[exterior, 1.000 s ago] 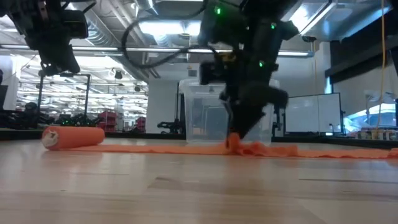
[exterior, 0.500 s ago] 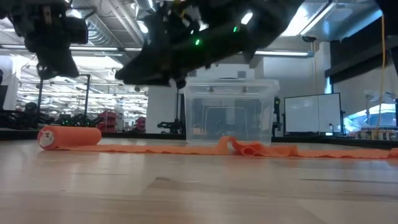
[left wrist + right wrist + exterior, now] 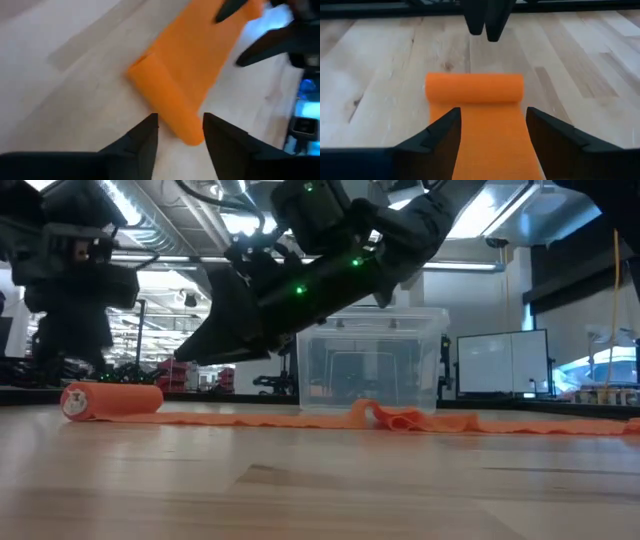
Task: Roll bandage
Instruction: Roll the orange bandage
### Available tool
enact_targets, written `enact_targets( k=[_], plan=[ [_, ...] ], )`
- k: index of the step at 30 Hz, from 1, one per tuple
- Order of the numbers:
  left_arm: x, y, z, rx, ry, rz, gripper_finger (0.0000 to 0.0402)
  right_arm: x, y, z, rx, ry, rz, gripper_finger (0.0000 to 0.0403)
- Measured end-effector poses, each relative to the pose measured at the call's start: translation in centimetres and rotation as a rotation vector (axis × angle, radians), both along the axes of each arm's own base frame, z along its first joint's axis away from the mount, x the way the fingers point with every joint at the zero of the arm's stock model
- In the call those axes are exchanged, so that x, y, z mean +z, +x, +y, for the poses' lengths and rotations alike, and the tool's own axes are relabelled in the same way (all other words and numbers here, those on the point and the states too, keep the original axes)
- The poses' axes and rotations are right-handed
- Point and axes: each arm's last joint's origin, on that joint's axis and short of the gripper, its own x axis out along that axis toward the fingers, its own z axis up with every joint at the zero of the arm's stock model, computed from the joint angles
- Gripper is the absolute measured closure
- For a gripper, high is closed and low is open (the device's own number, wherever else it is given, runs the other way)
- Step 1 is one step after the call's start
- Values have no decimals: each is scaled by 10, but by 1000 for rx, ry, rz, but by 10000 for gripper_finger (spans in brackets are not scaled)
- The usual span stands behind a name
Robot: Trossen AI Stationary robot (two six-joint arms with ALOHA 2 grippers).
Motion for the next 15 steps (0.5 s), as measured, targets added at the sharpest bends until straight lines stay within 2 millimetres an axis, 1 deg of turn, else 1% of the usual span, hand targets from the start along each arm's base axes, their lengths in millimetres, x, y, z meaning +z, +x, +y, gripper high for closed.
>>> enact_targets(
  k=[4,10,15],
  plan=[
    [-2,8,-5,31,13,8,240,-4,-2,0,11,-27,53,177],
    [-13,18,-15,61,-1,82,249,-10,-6,-5,5,-85,125,177],
    [-17,30,-24,85,-28,59,251,-11,-6,-5,22,-112,136,177]
  ],
)
